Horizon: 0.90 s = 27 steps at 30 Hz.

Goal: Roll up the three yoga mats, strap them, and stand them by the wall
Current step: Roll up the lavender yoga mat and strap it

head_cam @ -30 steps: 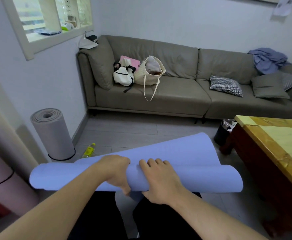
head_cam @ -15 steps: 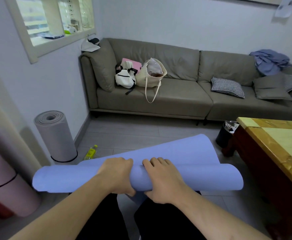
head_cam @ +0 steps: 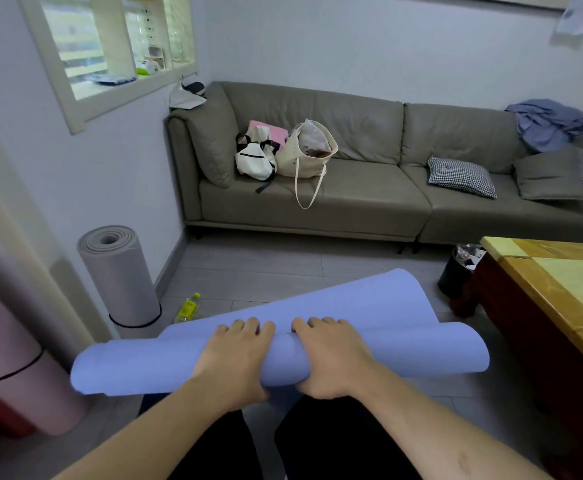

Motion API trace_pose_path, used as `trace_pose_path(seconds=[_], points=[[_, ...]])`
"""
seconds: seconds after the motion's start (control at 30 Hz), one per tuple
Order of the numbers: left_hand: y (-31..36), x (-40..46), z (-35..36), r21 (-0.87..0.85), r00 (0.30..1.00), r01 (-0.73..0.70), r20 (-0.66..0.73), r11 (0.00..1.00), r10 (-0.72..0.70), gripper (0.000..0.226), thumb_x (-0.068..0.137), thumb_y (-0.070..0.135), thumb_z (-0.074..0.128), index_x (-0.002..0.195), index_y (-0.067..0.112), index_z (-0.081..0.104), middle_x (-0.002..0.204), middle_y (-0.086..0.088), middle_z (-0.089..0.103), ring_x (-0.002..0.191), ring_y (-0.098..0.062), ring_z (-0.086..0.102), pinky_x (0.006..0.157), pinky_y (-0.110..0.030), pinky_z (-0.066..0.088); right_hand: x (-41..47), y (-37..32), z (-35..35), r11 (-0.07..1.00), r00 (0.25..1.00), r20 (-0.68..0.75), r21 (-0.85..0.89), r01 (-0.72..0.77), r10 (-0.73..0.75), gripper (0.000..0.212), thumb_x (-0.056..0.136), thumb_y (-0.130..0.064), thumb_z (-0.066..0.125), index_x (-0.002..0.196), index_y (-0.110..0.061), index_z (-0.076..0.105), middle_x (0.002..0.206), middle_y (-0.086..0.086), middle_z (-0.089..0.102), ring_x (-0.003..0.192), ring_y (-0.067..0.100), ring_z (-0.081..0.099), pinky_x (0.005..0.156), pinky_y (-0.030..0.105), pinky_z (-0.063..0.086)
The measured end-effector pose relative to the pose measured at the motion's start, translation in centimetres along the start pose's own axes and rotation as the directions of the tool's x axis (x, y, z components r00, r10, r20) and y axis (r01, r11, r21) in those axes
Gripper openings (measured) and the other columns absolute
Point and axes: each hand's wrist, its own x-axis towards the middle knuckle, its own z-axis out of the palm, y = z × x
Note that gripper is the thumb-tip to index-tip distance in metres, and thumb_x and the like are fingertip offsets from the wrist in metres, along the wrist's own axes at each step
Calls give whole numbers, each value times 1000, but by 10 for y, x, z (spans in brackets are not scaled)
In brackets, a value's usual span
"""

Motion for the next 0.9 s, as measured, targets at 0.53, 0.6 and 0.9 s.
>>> trace_pose_path(seconds=[0.53,0.6,0.9], points=[[-19,29,-28,-159,937,-6,345,987,61,72,54,63,84,108,30,51,99,7,64,89,-18,62,74,-35,56,-8,-9,6,995,999,-46,-97,-11,7,65,68,-33,75,122,-22,42,106,2,56,91,31,57,75,42,38],[-22,30,-31,-204,924,22,379,979,58,73,53,65,85,109,31,52,100,9,64,90,-17,63,74,-34,55,-3,-8,-6,999,1000,22,-41,0,1,61,67,-33,74,117,-24,41,105,1,59,91,31,59,73,41,39],[-14,14,-5,-58,994,10,105,998,-4,73,64,60,76,120,28,42,115,3,62,106,-24,63,84,-37,49,13,-6,-21,999,991,137,48,-12,5,60,67,-41,81,113,-27,45,107,-1,63,96,30,65,72,36,40]])
